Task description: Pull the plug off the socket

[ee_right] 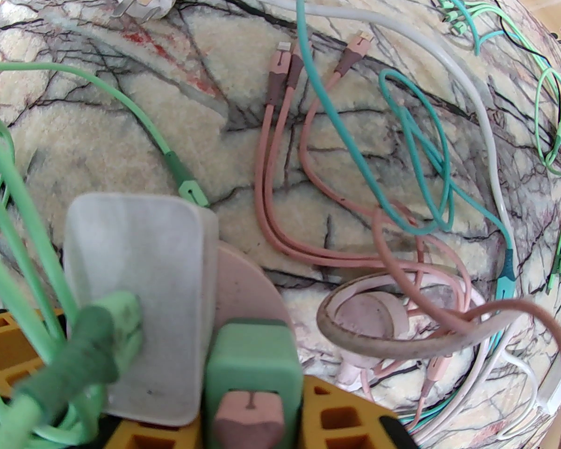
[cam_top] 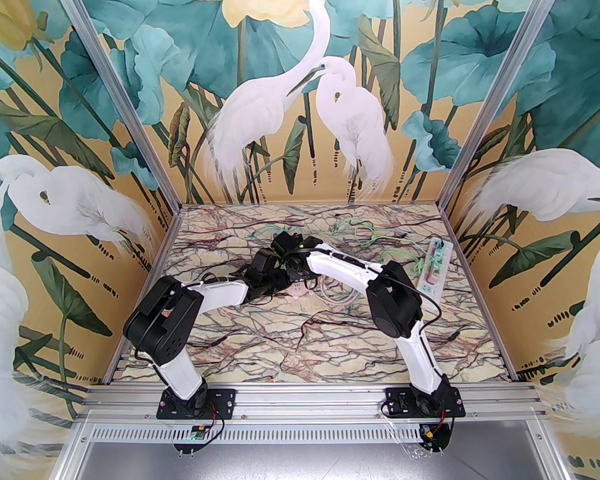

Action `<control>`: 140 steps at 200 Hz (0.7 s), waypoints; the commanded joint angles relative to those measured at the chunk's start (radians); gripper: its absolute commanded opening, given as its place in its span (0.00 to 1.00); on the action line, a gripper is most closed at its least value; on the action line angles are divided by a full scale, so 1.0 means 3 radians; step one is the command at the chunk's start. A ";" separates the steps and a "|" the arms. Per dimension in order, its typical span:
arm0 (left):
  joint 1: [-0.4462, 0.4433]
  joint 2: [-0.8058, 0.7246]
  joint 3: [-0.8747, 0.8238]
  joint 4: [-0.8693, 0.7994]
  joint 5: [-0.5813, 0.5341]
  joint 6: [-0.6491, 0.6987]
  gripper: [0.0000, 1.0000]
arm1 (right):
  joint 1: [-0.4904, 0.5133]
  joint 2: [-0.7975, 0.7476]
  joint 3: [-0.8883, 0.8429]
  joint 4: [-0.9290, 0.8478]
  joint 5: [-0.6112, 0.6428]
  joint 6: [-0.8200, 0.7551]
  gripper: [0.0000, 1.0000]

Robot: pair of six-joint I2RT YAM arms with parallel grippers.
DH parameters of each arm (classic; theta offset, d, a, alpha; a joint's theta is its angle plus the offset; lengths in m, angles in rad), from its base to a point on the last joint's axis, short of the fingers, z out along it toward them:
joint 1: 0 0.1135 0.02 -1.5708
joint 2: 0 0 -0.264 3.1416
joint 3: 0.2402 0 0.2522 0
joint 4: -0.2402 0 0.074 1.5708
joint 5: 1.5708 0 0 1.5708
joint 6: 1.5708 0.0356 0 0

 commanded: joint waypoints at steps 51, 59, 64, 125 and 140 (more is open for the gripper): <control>-0.0166 0.0391 -0.0214 -0.0530 0.0118 0.0075 0.35 | -0.0072 -0.0406 -0.0291 0.0618 -0.0892 -0.0001 0.28; -0.0167 0.0383 -0.0212 -0.0537 0.0112 0.0075 0.35 | -0.0131 -0.0473 -0.0393 0.0703 -0.0981 0.0042 0.28; -0.0167 0.0378 -0.0213 -0.0544 0.0100 0.0075 0.35 | -0.0161 -0.0509 -0.0450 0.0745 -0.1029 0.0073 0.28; -0.0168 0.0384 -0.0183 -0.0586 0.0075 0.0080 0.35 | -0.0263 -0.0641 -0.0577 0.0832 -0.1176 0.0147 0.28; -0.0168 0.0397 -0.0180 -0.0596 0.0073 0.0080 0.35 | -0.0226 -0.0605 -0.0537 0.0786 -0.1095 0.0136 0.28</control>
